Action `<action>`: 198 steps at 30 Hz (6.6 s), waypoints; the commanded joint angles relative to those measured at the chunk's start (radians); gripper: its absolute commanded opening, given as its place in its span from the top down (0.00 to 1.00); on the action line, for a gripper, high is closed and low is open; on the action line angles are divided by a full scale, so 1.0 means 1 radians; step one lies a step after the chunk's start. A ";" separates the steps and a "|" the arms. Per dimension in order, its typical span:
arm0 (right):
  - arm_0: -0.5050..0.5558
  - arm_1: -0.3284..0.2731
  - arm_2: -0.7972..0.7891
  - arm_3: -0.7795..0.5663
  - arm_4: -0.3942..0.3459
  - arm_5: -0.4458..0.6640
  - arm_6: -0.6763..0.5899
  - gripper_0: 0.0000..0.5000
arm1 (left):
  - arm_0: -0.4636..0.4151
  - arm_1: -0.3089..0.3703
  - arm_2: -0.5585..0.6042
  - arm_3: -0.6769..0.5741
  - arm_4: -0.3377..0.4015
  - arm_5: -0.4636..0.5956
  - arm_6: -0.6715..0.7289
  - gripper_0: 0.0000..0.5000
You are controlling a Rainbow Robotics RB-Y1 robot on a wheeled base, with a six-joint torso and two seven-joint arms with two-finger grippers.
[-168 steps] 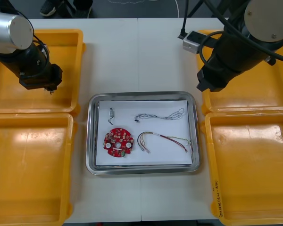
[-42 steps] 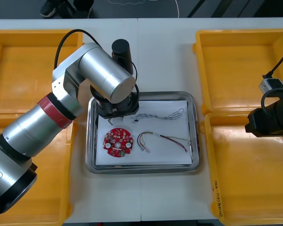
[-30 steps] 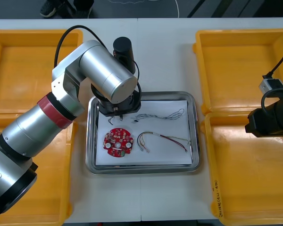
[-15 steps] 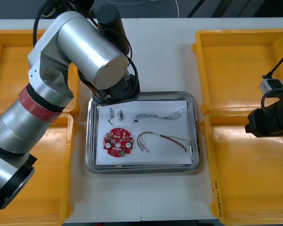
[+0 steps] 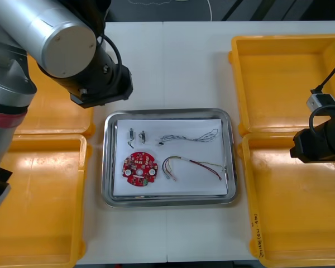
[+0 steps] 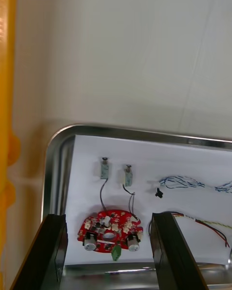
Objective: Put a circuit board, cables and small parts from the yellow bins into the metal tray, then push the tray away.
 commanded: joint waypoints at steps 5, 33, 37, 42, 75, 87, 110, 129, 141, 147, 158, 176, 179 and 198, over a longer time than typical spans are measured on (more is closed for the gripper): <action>0.012 0.008 -0.019 -0.031 -0.019 0.004 0.008 0.00 | 0.007 0.170 0.058 -0.038 0.104 0.009 -0.116 0.00; 0.011 0.003 0.038 -0.045 -0.051 0.004 0.066 0.00 | 0.393 0.337 0.501 -0.070 0.184 0.009 -0.624 0.00; 0.011 -0.001 0.088 -0.094 -0.019 0.004 0.187 0.00 | 0.464 0.337 0.528 -0.125 0.178 0.009 -0.639 0.00; 0.008 -0.001 0.147 -0.140 -0.005 0.004 0.270 0.00 | 0.519 0.337 0.547 -0.174 0.179 0.009 -0.650 0.00; -0.354 0.092 0.734 -0.056 0.103 -0.023 0.474 0.00 | 0.721 0.335 0.653 -0.257 0.248 0.009 -0.745 0.00; -0.394 0.151 0.860 -0.074 0.159 -0.050 0.534 0.00 | 0.721 0.334 0.653 -0.260 0.250 0.009 -0.745 0.00; -0.465 0.278 0.986 0.067 0.207 -0.129 0.620 0.00 | 0.721 0.334 0.653 -0.260 0.250 0.009 -0.745 0.00; -0.474 0.302 1.108 0.107 0.265 -0.187 0.674 0.00 | 0.721 0.334 0.653 -0.260 0.250 0.009 -0.745 0.00; -0.485 0.316 1.164 0.170 0.274 -0.247 0.700 0.00 | 0.721 0.334 0.653 -0.260 0.250 0.009 -0.745 0.00; -0.485 0.324 1.177 0.191 0.276 -0.247 0.709 0.00 | 0.721 0.334 0.653 -0.260 0.250 0.009 -0.745 0.00; -0.485 0.353 1.197 0.243 0.290 -0.274 0.720 0.00 | 0.721 0.334 0.653 -0.260 0.250 0.009 -0.745 0.00; -0.485 0.355 1.231 0.280 0.311 -0.314 0.721 0.00 | 0.721 0.334 0.653 -0.260 0.250 0.009 -0.745 0.00; -0.485 0.356 1.231 0.285 0.311 -0.316 0.721 0.13 | 0.721 0.334 0.653 -0.260 0.250 0.009 -0.745 0.00; -0.486 0.358 1.187 0.288 0.313 -0.301 0.704 1.00 | 0.721 0.334 0.653 -0.260 0.250 0.009 -0.745 0.00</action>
